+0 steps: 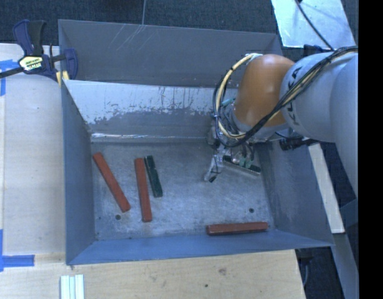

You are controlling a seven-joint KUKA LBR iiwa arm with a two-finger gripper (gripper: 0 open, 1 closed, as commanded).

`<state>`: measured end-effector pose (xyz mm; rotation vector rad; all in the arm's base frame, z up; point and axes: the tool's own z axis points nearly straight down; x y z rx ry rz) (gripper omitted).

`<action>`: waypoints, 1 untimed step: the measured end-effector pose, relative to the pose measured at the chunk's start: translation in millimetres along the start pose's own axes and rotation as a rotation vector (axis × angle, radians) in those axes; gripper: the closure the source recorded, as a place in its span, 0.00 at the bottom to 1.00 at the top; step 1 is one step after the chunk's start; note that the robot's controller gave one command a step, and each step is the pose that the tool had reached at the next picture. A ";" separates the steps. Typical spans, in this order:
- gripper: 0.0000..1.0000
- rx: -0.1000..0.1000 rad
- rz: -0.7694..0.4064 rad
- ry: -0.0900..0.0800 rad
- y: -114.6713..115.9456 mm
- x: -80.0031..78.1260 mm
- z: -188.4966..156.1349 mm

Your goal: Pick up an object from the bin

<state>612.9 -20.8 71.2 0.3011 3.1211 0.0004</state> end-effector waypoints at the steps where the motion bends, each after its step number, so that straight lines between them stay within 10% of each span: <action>1: 1.00 -0.001 0.000 -0.005 0.3 -1.8 -2.0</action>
Offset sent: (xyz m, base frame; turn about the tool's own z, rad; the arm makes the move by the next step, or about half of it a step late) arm 0.0000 0.0000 0.0000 0.0000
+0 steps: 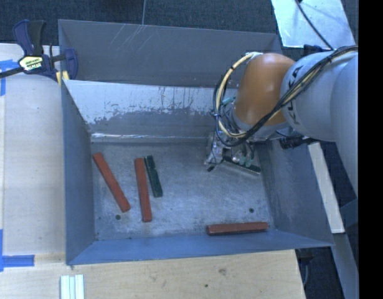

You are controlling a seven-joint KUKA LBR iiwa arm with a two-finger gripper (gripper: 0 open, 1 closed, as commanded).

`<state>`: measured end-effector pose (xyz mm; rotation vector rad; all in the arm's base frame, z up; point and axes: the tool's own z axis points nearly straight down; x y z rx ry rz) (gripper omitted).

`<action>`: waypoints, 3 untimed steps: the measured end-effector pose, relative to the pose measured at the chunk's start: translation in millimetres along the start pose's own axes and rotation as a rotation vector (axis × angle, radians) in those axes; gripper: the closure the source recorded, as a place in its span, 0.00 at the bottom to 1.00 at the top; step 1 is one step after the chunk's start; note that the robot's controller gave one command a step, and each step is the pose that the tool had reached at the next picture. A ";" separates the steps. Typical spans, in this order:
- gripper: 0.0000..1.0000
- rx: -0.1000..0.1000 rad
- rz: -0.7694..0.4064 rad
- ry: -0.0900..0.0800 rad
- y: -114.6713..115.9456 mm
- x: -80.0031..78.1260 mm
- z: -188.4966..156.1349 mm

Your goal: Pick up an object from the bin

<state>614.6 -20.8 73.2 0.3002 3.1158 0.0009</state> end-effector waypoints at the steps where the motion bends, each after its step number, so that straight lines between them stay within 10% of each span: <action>1: 0.00 0.001 0.000 0.006 -0.3 2.1 2.5; 2: 0.00 0.001 0.210 0.001 -9.1 7.0 -99.0; 3: 0.00 0.004 0.428 0.004 -63.1 0.9 -106.1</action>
Offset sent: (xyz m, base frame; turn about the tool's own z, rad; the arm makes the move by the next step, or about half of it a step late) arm 0.0000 0.0000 0.0000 0.0000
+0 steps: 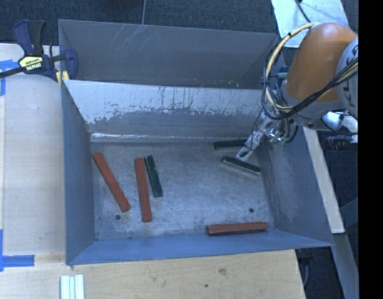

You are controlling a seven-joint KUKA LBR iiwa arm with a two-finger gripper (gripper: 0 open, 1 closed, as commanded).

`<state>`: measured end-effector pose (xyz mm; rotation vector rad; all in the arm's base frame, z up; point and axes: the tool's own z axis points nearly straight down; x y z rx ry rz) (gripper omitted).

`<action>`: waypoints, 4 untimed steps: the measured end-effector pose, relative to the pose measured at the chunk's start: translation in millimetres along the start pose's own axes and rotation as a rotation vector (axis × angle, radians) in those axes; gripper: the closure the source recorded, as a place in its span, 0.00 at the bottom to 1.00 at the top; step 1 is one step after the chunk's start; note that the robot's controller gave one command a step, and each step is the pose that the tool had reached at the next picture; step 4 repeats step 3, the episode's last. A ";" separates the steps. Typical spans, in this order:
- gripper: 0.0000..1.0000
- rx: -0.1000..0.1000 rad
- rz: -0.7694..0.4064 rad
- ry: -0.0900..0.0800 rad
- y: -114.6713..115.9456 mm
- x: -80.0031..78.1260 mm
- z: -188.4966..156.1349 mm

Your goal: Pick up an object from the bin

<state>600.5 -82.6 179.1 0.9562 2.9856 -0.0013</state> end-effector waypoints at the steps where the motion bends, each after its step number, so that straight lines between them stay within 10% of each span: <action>1: 0.00 0.004 0.031 0.010 26.9 0.6 99.3; 2: 1.00 0.000 0.031 0.003 26.9 -1.7 93.7; 3: 1.00 -0.005 0.017 -0.005 24.4 17.1 -96.7; 4: 1.00 -0.005 0.017 -0.005 24.4 17.1 -96.7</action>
Offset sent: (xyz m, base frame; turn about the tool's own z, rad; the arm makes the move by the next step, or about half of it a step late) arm 0.0167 0.0216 -0.0944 0.0344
